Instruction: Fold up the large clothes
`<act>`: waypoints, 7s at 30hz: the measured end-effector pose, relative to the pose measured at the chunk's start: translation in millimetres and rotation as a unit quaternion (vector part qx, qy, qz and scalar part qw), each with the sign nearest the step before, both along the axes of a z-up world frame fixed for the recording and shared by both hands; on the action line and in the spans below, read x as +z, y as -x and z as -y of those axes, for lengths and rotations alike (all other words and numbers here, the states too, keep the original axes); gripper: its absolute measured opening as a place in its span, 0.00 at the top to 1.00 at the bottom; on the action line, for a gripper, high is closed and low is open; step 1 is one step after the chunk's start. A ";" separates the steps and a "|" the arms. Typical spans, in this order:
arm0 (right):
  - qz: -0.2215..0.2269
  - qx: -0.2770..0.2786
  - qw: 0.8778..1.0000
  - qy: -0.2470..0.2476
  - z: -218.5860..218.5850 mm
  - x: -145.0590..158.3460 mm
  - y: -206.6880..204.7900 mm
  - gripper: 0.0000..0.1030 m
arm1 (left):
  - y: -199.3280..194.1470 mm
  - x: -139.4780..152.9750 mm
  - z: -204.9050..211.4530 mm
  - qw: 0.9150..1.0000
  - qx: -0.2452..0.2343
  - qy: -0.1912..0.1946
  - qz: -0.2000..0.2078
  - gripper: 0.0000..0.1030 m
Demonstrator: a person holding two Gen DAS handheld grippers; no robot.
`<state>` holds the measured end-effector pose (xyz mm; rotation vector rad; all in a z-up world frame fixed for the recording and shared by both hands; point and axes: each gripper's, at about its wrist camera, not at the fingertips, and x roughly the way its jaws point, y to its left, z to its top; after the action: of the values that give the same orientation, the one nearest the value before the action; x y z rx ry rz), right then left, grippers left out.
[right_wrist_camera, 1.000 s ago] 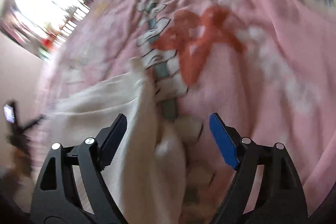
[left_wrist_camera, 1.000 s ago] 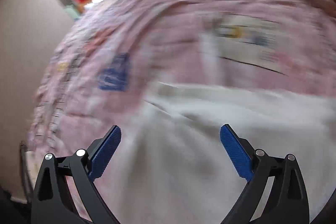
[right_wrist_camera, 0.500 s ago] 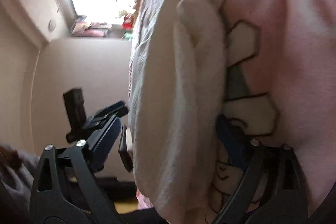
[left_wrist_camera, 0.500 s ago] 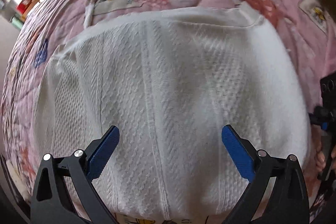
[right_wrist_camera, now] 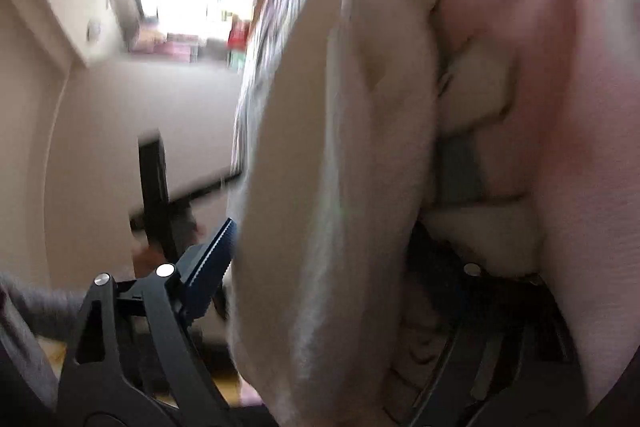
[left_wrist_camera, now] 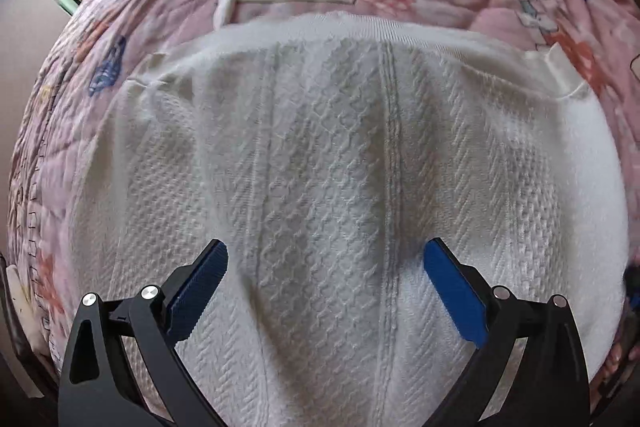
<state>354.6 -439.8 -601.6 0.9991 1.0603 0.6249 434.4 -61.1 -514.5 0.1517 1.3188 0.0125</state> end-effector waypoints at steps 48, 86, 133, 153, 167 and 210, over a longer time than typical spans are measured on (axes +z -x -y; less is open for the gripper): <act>0.083 0.054 0.981 0.166 -61.1 60.2 -18.2 0.75 | 22.7 -5.3 -13.8 0.999 -0.032 0.042 -0.009 0.06; 0.041 -0.015 0.968 0.247 -74.1 101.2 -9.6 0.81 | 27.5 -1.2 -9.5 0.999 0.009 0.038 0.007 0.07; 0.008 -0.013 0.987 0.160 -349.0 271.3 -152.1 1.00 | 37.9 -36.6 -145.2 0.981 0.170 0.094 0.020 0.06; -0.087 0.030 0.944 0.317 -59.9 145.2 -91.0 0.07 | -1.0 -53.2 -108.1 0.994 0.098 0.040 -0.029 0.06; 0.011 0.105 0.952 0.289 -43.9 35.4 -63.7 0.15 | -17.3 -10.8 -48.8 0.991 0.120 0.055 -0.018 0.08; 0.056 0.103 0.925 0.360 -60.7 99.7 -35.9 0.88 | -63.2 31.2 132.9 0.933 -0.016 0.352 -0.068 0.87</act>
<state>390.5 -379.1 -501.9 0.2082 1.1736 0.3969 497.6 -194.1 -483.2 -0.4448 1.3844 -0.5032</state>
